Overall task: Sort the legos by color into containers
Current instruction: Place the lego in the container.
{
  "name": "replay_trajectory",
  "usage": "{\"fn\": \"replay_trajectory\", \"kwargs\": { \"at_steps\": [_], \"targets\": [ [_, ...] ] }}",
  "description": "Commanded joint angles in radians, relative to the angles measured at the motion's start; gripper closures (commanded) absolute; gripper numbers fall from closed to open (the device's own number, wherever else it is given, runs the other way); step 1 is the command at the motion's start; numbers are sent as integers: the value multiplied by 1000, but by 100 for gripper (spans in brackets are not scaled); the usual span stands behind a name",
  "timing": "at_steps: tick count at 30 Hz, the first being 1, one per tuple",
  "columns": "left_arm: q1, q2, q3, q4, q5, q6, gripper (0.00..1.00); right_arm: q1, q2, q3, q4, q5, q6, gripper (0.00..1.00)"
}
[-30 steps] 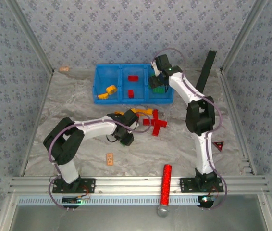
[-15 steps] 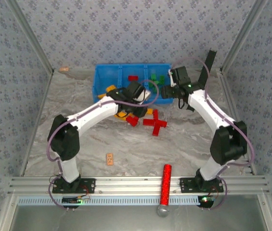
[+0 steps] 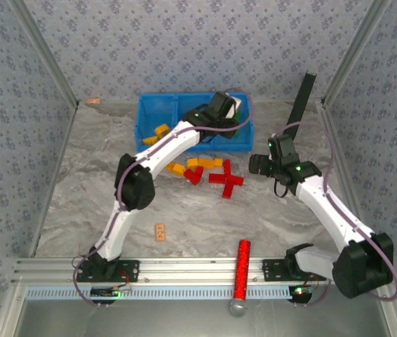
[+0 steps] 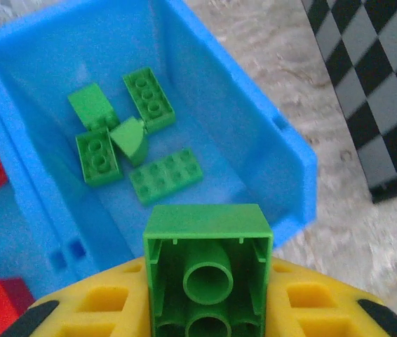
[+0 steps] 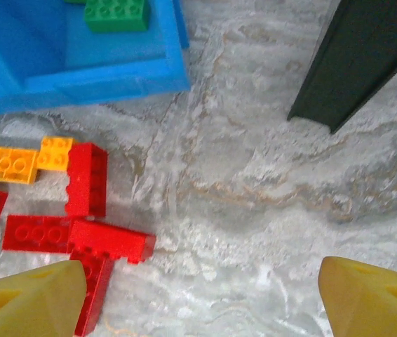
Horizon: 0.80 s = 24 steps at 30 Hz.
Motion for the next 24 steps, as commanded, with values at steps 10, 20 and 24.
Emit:
{"fn": "replay_trajectory", "kwargs": {
  "at_steps": [10, 20, 24],
  "targets": [
    [-6, 272, 338, -73, -109, -89, 82, 173, -144, -196, 21, 29, 179, 19],
    [38, 324, 339, -29, -43, -224, 82, 223, -182, -149, -49, 105, 174, 18],
    [49, 339, 339, -28, -16, -244, 80, 216, -165, -150, -36, 100, 164, 18]
  ]
}}
